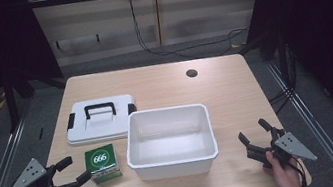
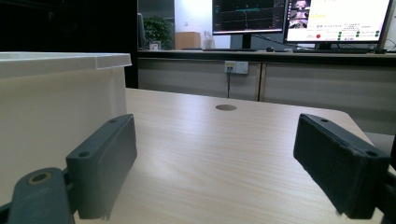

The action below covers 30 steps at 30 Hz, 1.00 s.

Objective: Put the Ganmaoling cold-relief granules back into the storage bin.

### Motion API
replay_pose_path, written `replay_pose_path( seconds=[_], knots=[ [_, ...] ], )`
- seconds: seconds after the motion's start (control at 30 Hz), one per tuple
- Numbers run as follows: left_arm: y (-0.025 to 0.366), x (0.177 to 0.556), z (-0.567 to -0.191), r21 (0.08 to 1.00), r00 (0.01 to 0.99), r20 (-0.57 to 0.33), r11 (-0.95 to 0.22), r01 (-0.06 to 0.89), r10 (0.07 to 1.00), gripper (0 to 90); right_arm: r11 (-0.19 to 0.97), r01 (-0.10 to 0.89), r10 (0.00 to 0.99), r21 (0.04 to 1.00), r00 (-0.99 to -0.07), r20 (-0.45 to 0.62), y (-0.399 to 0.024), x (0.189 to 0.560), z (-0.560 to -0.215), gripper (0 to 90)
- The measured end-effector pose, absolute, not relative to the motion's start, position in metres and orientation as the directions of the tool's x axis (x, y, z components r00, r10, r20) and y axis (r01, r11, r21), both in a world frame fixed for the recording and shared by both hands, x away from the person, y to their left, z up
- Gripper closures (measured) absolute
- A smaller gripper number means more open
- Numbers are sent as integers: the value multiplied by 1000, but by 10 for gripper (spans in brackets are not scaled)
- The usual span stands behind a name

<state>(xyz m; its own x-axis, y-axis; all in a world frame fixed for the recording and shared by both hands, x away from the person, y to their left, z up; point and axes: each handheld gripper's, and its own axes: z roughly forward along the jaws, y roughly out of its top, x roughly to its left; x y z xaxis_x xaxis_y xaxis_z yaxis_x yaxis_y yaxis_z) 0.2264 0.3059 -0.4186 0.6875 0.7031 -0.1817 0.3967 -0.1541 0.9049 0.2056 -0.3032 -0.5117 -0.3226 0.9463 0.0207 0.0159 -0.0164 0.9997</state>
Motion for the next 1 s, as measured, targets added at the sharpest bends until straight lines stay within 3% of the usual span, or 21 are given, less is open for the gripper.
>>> replay_pose_path(
  seconds=[0.47,0.8,1.0],
  knots=[
    [304,232,-416,877,710,-177,-217,427,682,171,-16,14,948,1000,-318,20,-303,205,-512,127],
    [301,241,-394,877,732,-145,-257,407,665,200,-17,15,948,1000,-317,21,-303,205,-512,127],
    [291,250,-381,841,802,-92,-384,380,590,168,-17,15,948,1000,-318,21,-303,205,-512,127]
  ],
)
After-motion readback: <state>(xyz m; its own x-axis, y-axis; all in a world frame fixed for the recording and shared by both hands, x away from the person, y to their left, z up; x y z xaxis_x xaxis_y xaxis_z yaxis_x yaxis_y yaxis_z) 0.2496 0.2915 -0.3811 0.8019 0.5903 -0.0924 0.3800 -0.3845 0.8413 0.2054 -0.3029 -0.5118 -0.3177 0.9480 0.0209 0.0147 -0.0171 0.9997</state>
